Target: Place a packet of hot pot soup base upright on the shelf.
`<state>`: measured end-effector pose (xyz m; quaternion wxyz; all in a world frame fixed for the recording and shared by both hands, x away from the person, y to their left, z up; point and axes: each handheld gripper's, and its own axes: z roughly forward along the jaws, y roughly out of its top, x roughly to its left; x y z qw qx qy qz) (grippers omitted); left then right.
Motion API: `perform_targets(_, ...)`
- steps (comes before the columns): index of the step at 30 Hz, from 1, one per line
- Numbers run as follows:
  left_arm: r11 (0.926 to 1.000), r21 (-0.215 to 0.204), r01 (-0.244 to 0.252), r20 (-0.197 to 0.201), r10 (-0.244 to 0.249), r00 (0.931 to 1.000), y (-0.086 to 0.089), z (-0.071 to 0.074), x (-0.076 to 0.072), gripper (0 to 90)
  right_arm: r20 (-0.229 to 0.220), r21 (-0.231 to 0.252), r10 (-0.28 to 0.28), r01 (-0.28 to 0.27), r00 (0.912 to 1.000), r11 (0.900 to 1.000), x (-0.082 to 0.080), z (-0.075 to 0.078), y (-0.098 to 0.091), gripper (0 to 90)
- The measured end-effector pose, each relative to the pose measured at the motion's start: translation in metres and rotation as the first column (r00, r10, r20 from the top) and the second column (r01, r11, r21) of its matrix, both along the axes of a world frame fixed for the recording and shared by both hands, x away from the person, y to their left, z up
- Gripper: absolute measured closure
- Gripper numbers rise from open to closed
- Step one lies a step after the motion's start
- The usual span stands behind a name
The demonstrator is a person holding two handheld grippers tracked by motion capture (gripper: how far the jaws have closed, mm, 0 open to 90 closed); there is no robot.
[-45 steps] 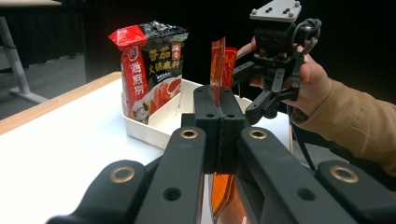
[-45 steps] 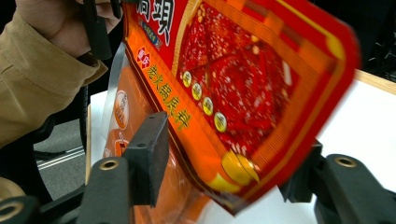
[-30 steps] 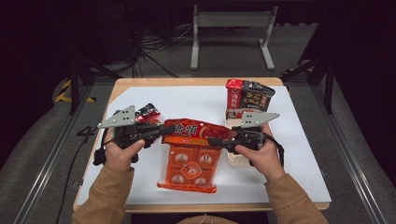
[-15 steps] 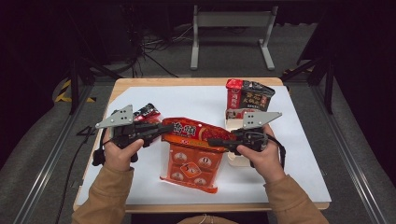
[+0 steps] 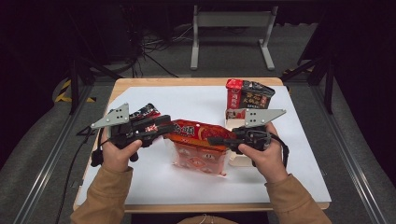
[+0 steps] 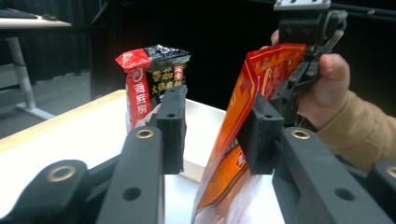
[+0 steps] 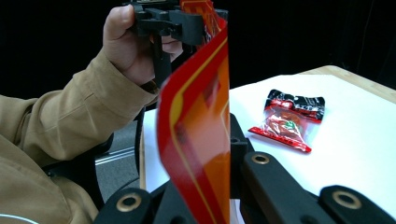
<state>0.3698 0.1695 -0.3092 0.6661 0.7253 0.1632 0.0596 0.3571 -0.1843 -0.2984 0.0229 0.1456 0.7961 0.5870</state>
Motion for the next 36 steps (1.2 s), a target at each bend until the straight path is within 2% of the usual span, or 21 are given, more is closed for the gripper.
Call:
perform_targets(6,0.9995,-0.028,-0.014,0.001,0.014,0.9999,0.002,0.001,0.001,46.4,0.005,0.000,0.003,-0.003,1.0000,1.0000,-0.001,0.008,0.001,90.0)
perform_targets(13,0.9987,-0.041,-0.031,0.008,0.032,0.9995,0.008,0.003,0.001,39.0,0.032,0.014,-0.008,0.007,0.9995,0.9999,-0.003,0.027,0.000,89.9)
perform_targets(16,0.9976,-0.038,-0.057,0.012,0.058,0.9983,0.011,0.004,0.001,36.2,0.044,0.017,-0.019,0.018,0.9988,0.9997,-0.003,0.034,-0.001,90.0)
perform_targets(20,0.9963,-0.018,-0.085,0.016,0.085,0.9963,0.013,0.003,0.002,32.1,0.061,0.018,-0.039,0.038,0.9974,0.9991,-0.002,0.043,-0.005,90.0)
perform_targets(22,0.9955,-0.010,-0.094,0.003,0.094,0.9955,0.014,0.002,0.003,31.0,0.062,0.021,-0.044,0.042,0.9971,0.9989,-0.002,0.046,-0.007,90.0)
perform_targets(26,0.9911,0.039,-0.127,-0.025,0.128,0.9915,0.014,-0.001,0.007,25.7,0.066,0.030,-0.069,0.067,0.9954,0.9973,0.001,0.051,-0.014,89.9)
perform_targets(36,0.9814,0.084,-0.173,-0.037,0.177,0.9836,0.016,-0.007,0.014,20.0,0.095,0.047,-0.123,0.119,0.9879,0.9918,0.003,0.063,-0.029,89.9)
